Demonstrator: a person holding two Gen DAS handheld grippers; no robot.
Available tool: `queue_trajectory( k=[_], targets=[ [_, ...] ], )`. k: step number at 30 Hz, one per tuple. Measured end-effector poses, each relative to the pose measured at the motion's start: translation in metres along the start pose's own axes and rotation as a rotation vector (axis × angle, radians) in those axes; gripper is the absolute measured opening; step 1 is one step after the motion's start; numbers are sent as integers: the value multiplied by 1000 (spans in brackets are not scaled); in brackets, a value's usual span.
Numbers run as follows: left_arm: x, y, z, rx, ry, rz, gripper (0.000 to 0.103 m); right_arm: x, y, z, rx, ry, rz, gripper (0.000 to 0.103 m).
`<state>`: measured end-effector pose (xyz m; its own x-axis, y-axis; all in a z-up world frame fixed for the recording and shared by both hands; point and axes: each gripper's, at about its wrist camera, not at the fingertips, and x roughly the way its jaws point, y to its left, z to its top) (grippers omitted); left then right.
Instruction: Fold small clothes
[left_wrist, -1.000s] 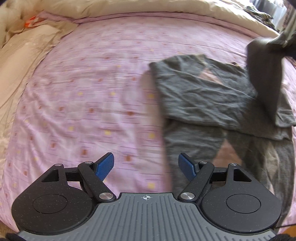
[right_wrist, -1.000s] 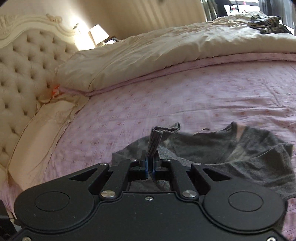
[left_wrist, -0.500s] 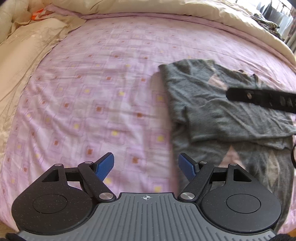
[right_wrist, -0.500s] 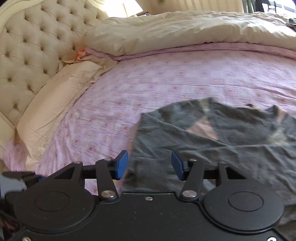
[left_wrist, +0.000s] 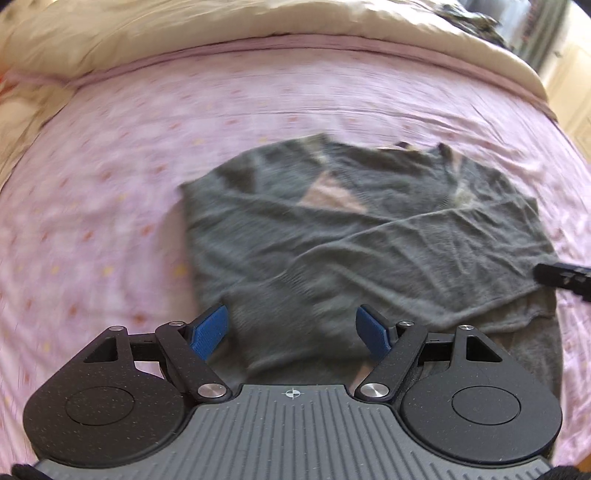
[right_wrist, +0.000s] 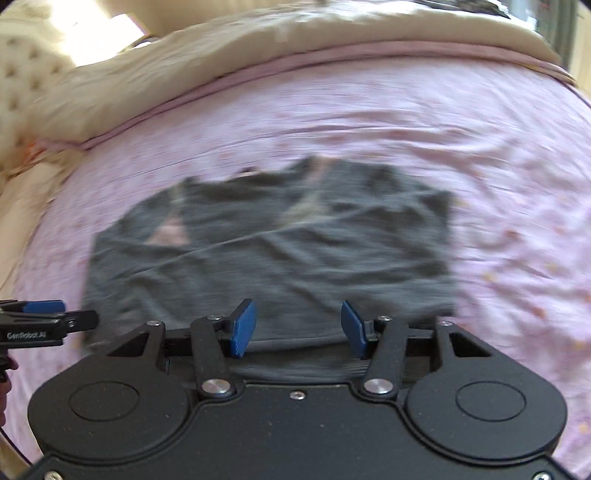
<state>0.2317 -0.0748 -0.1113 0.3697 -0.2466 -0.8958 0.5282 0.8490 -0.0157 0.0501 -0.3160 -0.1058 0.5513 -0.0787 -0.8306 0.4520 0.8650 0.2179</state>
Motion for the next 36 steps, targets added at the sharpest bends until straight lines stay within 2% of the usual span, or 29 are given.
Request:
queue_trajectory(
  k=[6,9,11,13,17,20,23,27,30,36],
  targets=[
    [36,-19,10,152,26,75,75,11,-51,18,66,6,-86,59],
    [62,-15,6,241,112,162,77,22,-71,33,92,14,-125,59],
    [63,-3,4,229,84,117,82,31,-83,43,110,19,-151,59],
    [63,3,4,213,94,100,84,41,-94,52,130,24,-169,59],
    [65,7,5,192,107,94,91,65,-106,65,138,62,-190,59],
    [68,10,7,171,118,91,95,84,-107,71,110,102,-175,59],
    [70,13,7,172,123,74,95,99,-106,77,16,123,-200,57],
    [71,15,9,188,123,65,96,106,-117,95,-1,112,-243,55],
    [72,15,9,184,118,65,97,109,-124,105,2,116,-244,56],
    [67,15,5,175,99,69,97,93,-125,101,53,82,-255,58]
  ],
)
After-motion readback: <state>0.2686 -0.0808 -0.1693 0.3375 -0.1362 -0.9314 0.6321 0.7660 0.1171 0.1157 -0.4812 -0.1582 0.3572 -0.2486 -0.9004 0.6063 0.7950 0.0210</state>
